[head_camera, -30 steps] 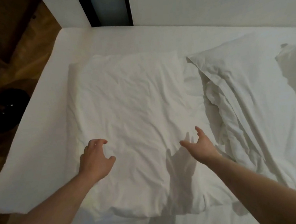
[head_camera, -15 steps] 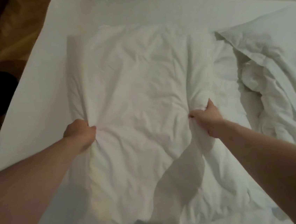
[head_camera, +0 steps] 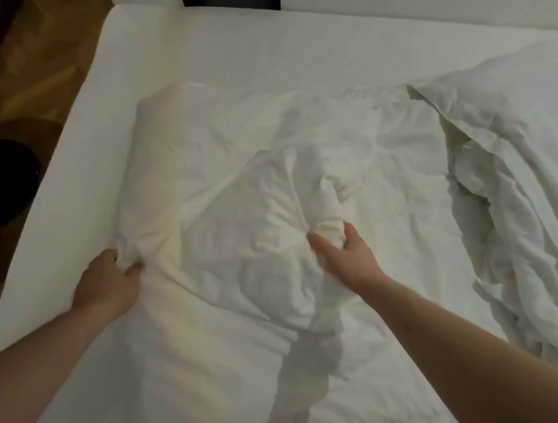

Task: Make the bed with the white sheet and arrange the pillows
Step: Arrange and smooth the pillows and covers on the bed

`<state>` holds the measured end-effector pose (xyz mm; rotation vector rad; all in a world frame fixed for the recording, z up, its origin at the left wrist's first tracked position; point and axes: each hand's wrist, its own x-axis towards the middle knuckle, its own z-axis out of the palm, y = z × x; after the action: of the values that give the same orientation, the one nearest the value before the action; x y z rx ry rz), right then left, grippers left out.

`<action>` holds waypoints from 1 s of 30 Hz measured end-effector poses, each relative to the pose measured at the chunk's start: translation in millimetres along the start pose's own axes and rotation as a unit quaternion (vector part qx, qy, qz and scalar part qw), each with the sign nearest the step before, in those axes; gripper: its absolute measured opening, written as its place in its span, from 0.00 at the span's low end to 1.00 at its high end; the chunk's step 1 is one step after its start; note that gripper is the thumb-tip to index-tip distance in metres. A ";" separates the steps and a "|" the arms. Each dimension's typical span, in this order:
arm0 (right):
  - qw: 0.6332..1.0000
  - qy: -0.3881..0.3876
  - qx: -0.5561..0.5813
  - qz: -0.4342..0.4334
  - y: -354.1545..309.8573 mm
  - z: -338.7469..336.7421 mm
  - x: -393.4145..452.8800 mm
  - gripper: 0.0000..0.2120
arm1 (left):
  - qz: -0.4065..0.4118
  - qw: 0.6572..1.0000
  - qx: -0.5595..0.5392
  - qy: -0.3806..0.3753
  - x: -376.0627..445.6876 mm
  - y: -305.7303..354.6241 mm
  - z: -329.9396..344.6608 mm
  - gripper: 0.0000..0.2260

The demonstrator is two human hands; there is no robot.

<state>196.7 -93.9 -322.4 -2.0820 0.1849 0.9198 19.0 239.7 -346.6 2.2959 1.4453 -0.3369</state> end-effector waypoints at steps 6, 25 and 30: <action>0.972 -0.058 -0.221 0.055 96.1 -27.2 -26.9 0.55 | 0.224 0.966 -0.006 0.130 -70.0 61.4 38.2 0.32; 0.998 -0.001 -0.014 0.060 116.0 -29.9 -10.4 0.48 | 0.339 0.907 0.031 -0.247 -139.6 58.9 96.8 0.34; 0.992 0.071 0.095 0.045 19.3 -51.1 68.7 0.57 | 0.351 0.934 -0.054 -0.043 -80.9 114.9 62.0 0.19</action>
<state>265.9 -131.8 -360.9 -1.9751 0.4281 0.7749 87.9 102.5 -344.9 2.4807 0.5118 -0.1320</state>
